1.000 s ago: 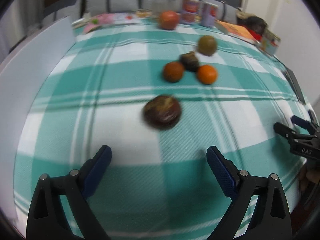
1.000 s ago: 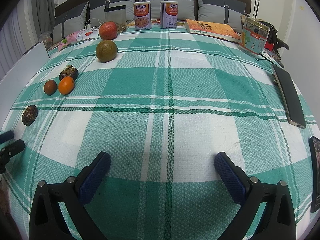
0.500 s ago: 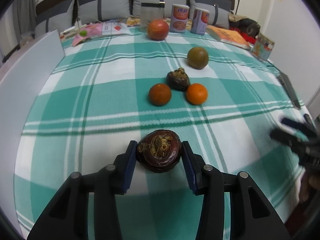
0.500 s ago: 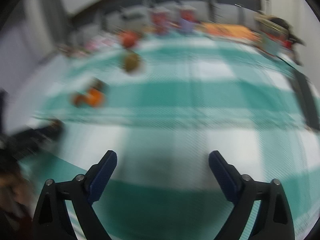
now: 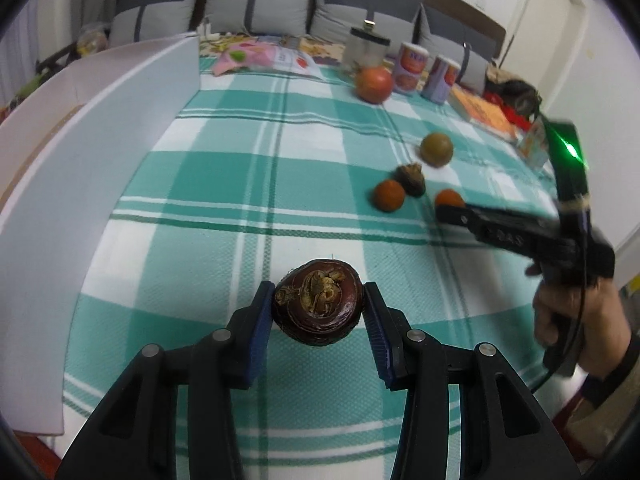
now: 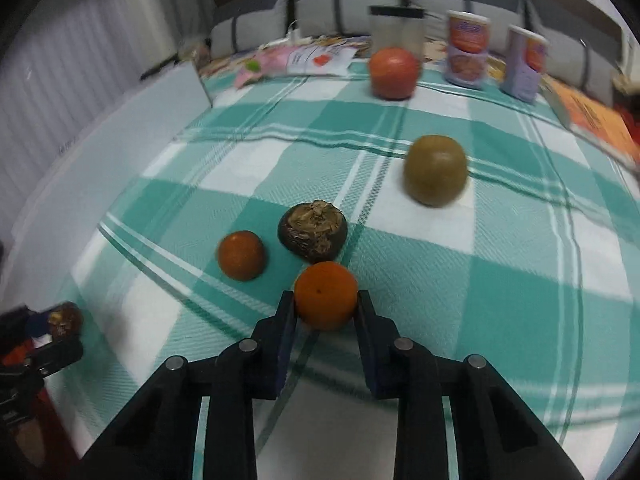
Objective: Organize fruits
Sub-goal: 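Carry the mangosteen and mandarin into the white box and open both tools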
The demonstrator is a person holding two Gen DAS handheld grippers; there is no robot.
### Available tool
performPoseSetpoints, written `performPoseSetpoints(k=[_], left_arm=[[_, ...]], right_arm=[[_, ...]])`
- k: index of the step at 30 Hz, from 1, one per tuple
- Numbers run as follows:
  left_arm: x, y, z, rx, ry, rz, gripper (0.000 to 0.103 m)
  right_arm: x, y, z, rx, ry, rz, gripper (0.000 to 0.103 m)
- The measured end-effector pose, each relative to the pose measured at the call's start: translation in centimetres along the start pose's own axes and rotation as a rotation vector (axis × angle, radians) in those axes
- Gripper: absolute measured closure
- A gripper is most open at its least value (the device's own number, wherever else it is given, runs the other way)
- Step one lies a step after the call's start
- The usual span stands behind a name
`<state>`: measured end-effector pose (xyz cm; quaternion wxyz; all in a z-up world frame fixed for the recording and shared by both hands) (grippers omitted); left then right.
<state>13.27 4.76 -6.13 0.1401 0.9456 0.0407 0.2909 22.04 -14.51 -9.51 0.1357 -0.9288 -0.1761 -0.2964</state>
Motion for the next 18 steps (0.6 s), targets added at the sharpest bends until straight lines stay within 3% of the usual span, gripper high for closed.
performPoseSetpoints(k=[3,6,11,14,18], left_arm=[[1.6,-1.1,-3.3,-0.062,-0.008,-0.093,0.058],[4.3,-3.3,-8.3,-0.08,0.057,-0.135,0.058],[8.2,-11.1,-14.5,0.03,0.179,-0.221,0.058],[8.3,-15.9,-14.3,0.121,0.157,-0.284,0.058],[6.8,-20.2,-12.2,0.205,0.087,-0.358,0.058]], right_arm=[[0.8,-2.1,-3.0,0.076,0.026,0.001,0.074],[3.6,-5.9,-4.8,0.179,0.044,-0.01,0.074],[9.1,-17.2,-5.3,0.396,0.053,-0.112,0.074],[11.5,-24.3,-4.3,0.481,0.045,-0.194,0.074],[13.8,-32.2,-0.7,0.511,-0.038,-0.298,0.074]])
Point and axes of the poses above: each gripper's, at about its wrist camera, not at the fingertips, and z roughly the way its jaws point, y to its right, x to its top, the point moved 2 cm from there along z, roughly the way its jaws point, and after that the axes turned 8 degrees about -z, right-handed, at the moved point
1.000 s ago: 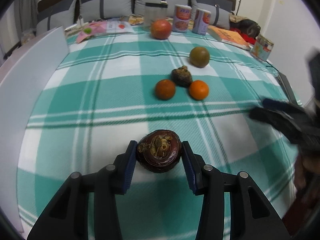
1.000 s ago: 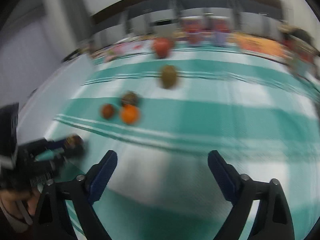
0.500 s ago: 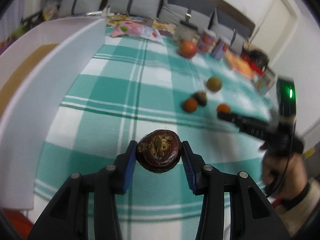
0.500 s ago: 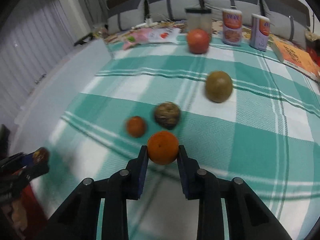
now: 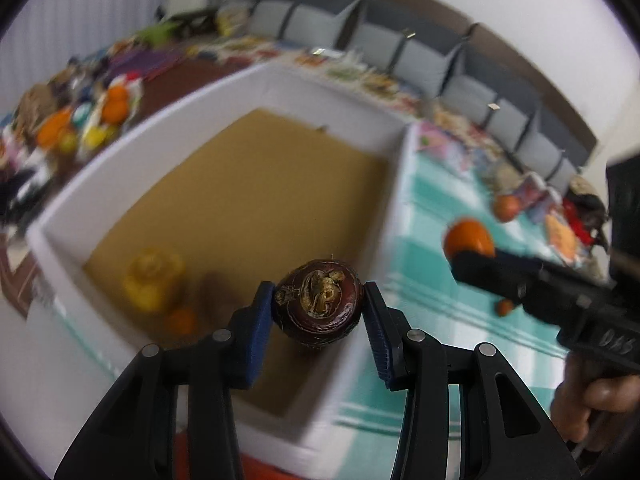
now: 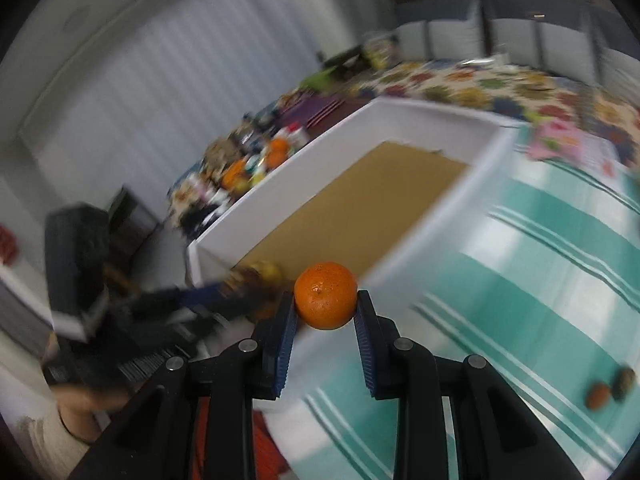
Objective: Organize fruits
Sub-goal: 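Carry the mangosteen and mandarin into the white box and open both tools, then move both empty tools back over the remaining fruits on the sheet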
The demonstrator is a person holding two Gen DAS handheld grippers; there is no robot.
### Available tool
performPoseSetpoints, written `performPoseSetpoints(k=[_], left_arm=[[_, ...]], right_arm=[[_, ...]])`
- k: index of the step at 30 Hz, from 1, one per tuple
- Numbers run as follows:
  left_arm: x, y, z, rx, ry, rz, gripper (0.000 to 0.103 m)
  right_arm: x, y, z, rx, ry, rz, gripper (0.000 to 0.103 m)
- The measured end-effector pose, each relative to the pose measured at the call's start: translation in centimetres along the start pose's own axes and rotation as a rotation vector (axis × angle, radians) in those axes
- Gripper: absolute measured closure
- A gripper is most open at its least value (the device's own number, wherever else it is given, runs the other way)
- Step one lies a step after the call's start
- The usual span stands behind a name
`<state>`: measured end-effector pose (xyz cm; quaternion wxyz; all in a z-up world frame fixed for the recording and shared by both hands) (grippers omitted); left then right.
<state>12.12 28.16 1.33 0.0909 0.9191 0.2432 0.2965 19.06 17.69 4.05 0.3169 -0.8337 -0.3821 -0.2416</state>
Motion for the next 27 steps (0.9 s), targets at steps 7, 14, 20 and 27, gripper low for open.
performPoseSetpoints(k=[7,14,20,27], left_arm=[[-1.1,-2.8,2.2,0.04,-0.056,-0.029,0.055],[-0.4,-2.4,0.3,0.075,0.028,-0.028,0.022],[-2.0,3.4,-1.7,0.031,0.098,0.084,0.017],[-8.5,13.0,0.8,-0.024,0.062,0.265,0.017]], right_arm=[[0.4,-1.4,7.3,-0.069,-0.195,-0.045,0.073],[2.2,-0.7,3.5,-0.082,-0.079,0.005,0.037],[-0.7,1.9,-5.3,-0.211,0.072,0.006,0.013],[-16.6,10.7,-12.4,-0.553,0.063,0.072,0.009]])
Point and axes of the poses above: each gripper's, at about its wrist camera, not at the fingertips, and z roughly the way its jaws point, y to its right, x to its top, the point moved 2 cm from there along z, roughly the way its jaws point, and after that the axes turned 8 degrees about -z, right-handed, at the moved point
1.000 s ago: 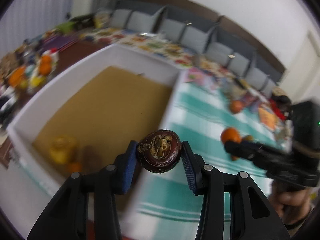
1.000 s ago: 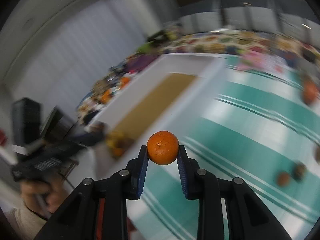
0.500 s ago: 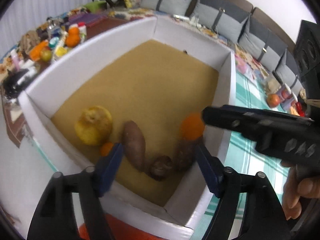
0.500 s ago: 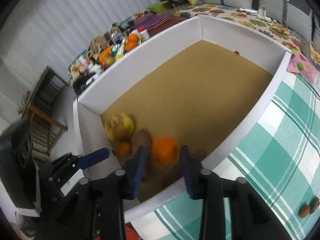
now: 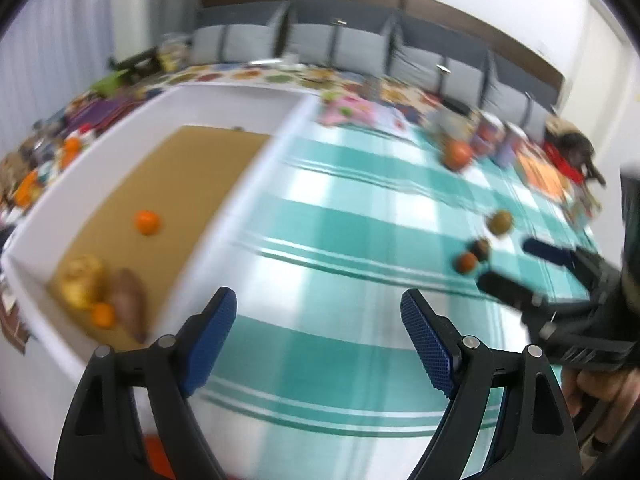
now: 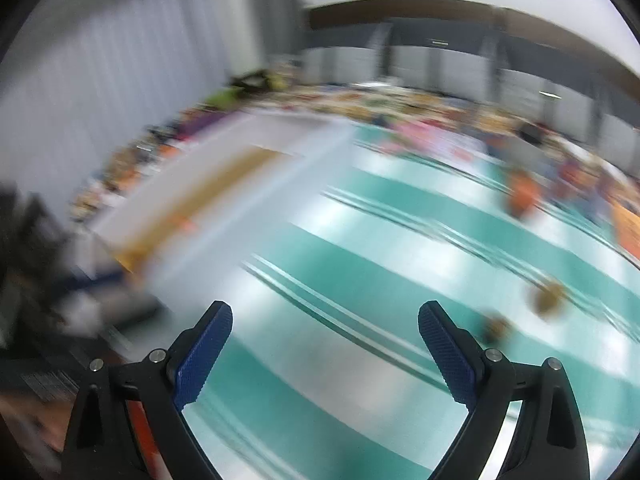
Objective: Organize fruits
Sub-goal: 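Move both empty tools back over the remaining fruits on the sheet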
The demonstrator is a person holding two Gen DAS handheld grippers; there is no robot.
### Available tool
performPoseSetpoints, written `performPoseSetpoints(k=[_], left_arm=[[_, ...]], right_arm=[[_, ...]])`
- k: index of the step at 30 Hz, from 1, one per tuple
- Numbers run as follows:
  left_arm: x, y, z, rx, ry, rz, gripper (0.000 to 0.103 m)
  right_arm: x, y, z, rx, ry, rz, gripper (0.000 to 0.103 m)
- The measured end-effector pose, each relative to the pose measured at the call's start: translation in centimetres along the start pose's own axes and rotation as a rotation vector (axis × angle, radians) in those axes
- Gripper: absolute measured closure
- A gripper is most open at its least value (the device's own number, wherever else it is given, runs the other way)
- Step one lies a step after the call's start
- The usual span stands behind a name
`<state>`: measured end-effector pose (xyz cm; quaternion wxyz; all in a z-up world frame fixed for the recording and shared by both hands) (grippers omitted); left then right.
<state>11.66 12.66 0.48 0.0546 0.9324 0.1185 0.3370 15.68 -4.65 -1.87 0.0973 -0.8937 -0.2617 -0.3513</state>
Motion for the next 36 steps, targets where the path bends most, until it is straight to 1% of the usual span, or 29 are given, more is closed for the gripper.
performPoseSetpoints(k=[2,4,5,8,10,13,16,19,21,22,25,27,30,32,34,36], left_arm=[[-1.2,2.4,0.8,-0.019,-0.006,0.041,0.017],[-2.4,5.1,1.4,-0.031,-0.017,0.082,0.017],[-2.9,6.2,1.7,-0.034,-0.024,0.1,0.017],[-4.2,9.1,2.5,-0.035,-0.04,0.147,0.017],[-4.6,10.2,2.8,-0.033,-0.046,0.165,0.017],[-5.0,11.5,3.6,-0.024,-0.05,0.187,0.017],[-5.4,12.5,5.0,-0.011,-0.05,0.207,0.017],[-6.3,13.0,7.0,-0.031,-0.065,0.219,0.017],[-7.0,13.2,8.6,-0.064,-0.094,0.22,0.017],[-7.3,13.4,9.2,-0.069,-0.102,0.223,0.017],[-7.9,13.7,11.0,-0.054,-0.12,0.238,0.017],[-8.0,13.8,12.0,-0.056,-0.13,0.229,0.017],[-8.0,14.1,12.3,-0.053,-0.101,0.227,0.016],[-8.1,14.1,12.5,-0.05,-0.088,0.232,0.012],[-8.3,14.2,12.5,-0.049,-0.071,0.238,0.011],[-8.3,14.2,12.6,-0.05,-0.073,0.238,0.01]], right_arm=[[-5.6,4.1,-0.4,-0.102,-0.056,0.035,0.009],[-9.7,7.7,-1.0,-0.158,-0.098,0.106,0.009],[-11.8,9.7,-1.5,-0.179,-0.113,0.163,0.009],[-15.5,13.6,-3.0,-0.242,-0.112,0.272,0.009],[-16.6,15.0,-3.6,-0.272,-0.105,0.303,0.009],[-17.4,15.8,-4.2,-0.301,-0.087,0.32,0.009],[-17.2,16.0,-3.8,-0.304,-0.075,0.325,0.009],[-16.9,15.6,-3.2,-0.328,-0.075,0.297,0.009],[-16.5,15.6,-2.8,-0.358,-0.084,0.268,0.009],[-16.5,15.6,-2.7,-0.369,-0.087,0.262,0.009],[-16.7,15.7,-2.5,-0.4,-0.098,0.257,0.009],[-17.1,15.7,-2.4,-0.405,-0.1,0.257,0.009],[-17.3,15.5,-2.1,-0.402,-0.113,0.231,0.009],[-17.4,15.3,-1.8,-0.395,-0.119,0.218,0.009],[-17.4,15.3,-1.7,-0.381,-0.12,0.226,0.009],[-17.4,15.4,-1.5,-0.375,-0.123,0.235,0.009]])
Point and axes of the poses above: each gripper's, at about its wrist camera, not at the fingertips, and z roughly the way its jaws point, y to its right, x to its top, the point moved 2 cm from there along z, roughly the way its jaws point, and after that the axes turned 8 degrees about -z, right-handed, at the moved point
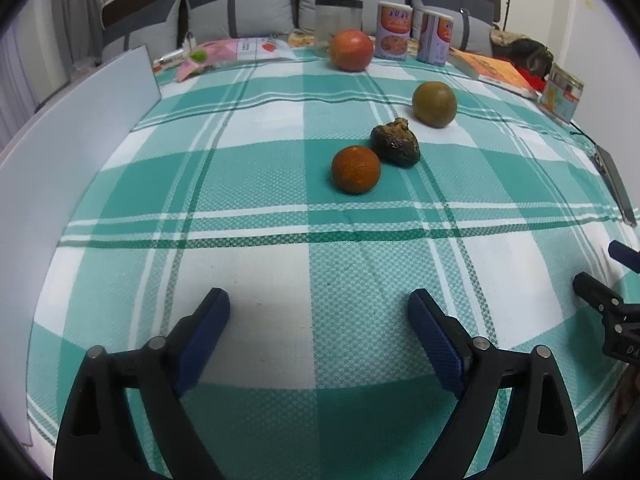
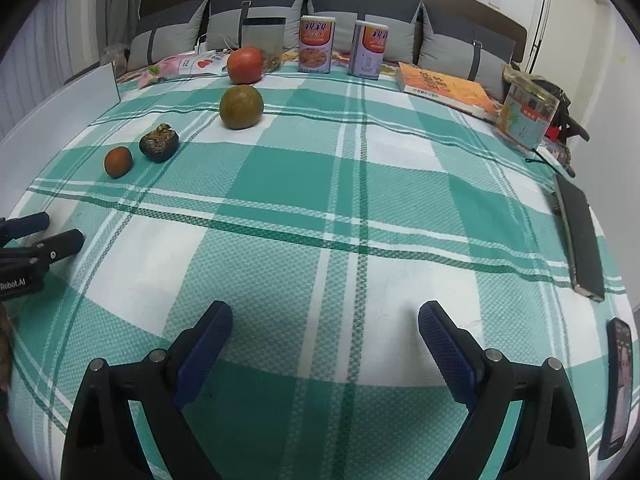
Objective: Organize fruits
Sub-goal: 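Move both empty tools back over the remaining fruits on the sheet, then grasp the red-orange tomato with the left tool while the right tool grasps the olive-brown fruit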
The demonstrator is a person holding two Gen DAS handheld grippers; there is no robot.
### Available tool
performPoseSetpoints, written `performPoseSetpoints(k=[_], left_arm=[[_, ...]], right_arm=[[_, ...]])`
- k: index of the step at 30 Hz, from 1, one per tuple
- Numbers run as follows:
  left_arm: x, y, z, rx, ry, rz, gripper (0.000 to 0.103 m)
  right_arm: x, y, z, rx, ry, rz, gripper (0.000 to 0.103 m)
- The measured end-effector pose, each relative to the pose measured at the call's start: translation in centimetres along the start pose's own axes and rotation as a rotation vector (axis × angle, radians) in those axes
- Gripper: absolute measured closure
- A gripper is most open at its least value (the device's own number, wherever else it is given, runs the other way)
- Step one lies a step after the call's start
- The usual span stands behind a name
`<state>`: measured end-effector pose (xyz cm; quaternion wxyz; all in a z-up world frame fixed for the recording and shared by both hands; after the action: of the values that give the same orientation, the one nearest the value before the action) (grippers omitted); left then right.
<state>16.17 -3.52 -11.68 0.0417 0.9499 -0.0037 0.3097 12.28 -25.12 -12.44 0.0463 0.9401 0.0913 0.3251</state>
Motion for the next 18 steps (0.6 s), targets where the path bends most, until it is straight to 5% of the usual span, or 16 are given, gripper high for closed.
performPoseSetpoints(k=[6,18], left_arm=[[0.0,0.1,0.1,-0.002,-0.005,0.004,0.008],[0.1,0.1,0.1,-0.002,-0.006,0.003,0.007]], right_arm=[[-0.1,0.8,0.8,0.022,-0.032,0.056,0.0],[-0.1,1.0,1.1,0.047,-0.041,0.081,0.0]])
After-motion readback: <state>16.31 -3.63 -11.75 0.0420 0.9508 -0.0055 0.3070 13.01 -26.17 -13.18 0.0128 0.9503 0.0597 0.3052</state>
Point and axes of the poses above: each gripper's, at about its wrist camera, not at the fingertips, and z roughly the way its jaws point, y to its right, x to its top, the point moved 2 cm from there along z, roughly the way its jaws point, and after that the axes turned 8 degrees about -z, right-handed, at the moved point
